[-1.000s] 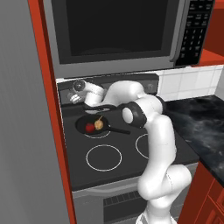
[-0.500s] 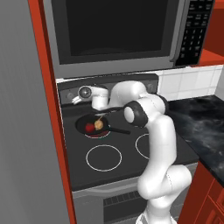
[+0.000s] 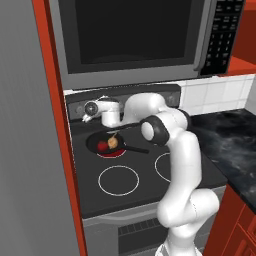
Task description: Place the pan on the rear left burner on the stove. Then place the tomato and the onion in the pan and turn on the rear left burner.
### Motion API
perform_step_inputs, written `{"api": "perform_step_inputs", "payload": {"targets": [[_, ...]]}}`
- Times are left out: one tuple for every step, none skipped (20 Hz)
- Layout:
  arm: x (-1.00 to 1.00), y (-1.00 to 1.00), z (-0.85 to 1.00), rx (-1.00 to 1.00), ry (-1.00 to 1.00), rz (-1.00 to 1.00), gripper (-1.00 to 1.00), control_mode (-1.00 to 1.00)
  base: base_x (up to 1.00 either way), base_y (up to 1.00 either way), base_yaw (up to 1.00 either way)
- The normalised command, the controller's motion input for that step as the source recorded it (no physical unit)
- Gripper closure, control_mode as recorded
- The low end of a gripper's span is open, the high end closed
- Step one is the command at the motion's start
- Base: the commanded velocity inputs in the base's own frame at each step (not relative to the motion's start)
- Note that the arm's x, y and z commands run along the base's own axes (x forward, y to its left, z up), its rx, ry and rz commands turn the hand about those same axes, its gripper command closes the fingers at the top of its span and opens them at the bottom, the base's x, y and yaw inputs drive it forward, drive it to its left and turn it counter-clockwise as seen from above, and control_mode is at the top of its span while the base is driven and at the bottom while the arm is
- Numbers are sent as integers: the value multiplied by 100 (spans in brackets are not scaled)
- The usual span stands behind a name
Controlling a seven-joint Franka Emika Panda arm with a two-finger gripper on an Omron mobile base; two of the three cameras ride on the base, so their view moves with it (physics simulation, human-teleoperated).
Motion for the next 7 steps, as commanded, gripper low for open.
{"api": "perform_step_inputs", "payload": {"targets": [[-15,0,0,-40,7,87,100,-100,0,0,0],[-10,0,0,-39,10,86,100,-100,0,0,0],[-10,0,0,-37,12,87,100,-100,0,0,0],[-12,0,0,-37,13,88,100,-100,0,0,0],[-13,0,0,-35,14,88,100,-100,0,0,0],[-11,0,-6,-34,18,88,100,-100,0,0,0],[-6,0,-6,-31,19,87,100,-100,0,0,0]]}}
